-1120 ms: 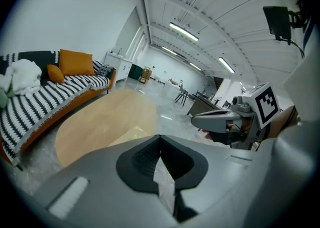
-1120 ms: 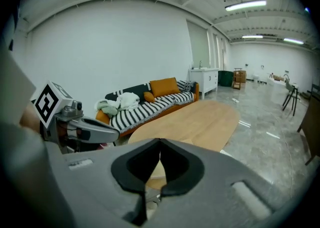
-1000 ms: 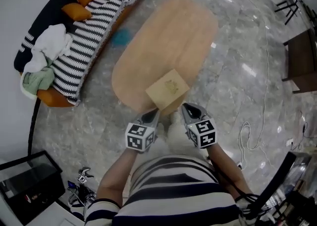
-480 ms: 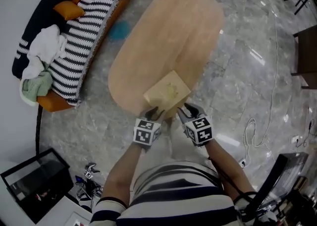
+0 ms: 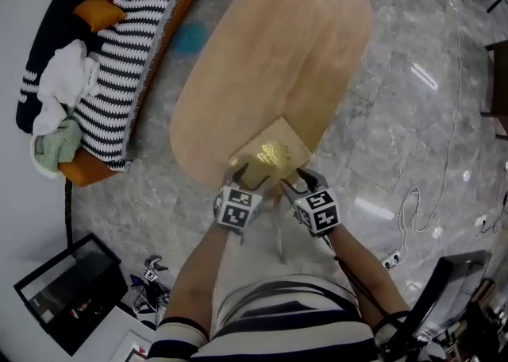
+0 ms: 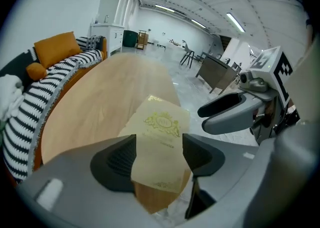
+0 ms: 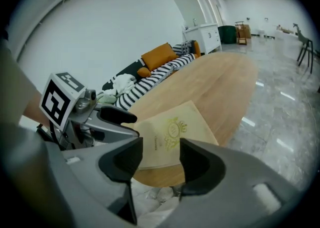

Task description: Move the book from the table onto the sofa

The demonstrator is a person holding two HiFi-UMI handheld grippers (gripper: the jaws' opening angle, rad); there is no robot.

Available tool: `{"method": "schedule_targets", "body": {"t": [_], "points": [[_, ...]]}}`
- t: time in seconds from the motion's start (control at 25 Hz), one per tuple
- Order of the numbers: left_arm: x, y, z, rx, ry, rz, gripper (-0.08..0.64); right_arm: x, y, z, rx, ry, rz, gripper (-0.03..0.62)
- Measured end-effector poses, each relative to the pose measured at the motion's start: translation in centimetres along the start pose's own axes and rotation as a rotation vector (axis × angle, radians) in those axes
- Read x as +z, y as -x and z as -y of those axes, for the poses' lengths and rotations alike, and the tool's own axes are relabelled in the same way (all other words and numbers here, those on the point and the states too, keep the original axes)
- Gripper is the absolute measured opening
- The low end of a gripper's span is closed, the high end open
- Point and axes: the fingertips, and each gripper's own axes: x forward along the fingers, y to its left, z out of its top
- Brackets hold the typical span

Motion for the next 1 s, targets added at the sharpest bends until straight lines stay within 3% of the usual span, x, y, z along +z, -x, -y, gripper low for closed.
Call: {"method": "schedule_targets", "body": {"t": [0.4,0.64,0.84,1.0], "points": [[2.4,-3.8,-3.9,0.022,-0.097,-0.016,0.391,-0.9,-1.5,3.7,-0.068,-0.269,0.024,0.274],[2.2,-6.2,-5.2,-0.017,-0.081,-0.075,0.433,-1.6,-2.2,4.7,-0.077,-0.408,0.044,0.328],[1.5,-7.3,-4.8,-0.075,-0.078,-0.116,0.436,-1.9,-3.0,4.8,-0.036,-0.5,0.052,0.355],[1.4,-7.4,-5.3,-0.095,-0.03,-0.114,0.472,-2.2,-3.7,4.9,0.0,-0.558,0.026,0.358]]}}
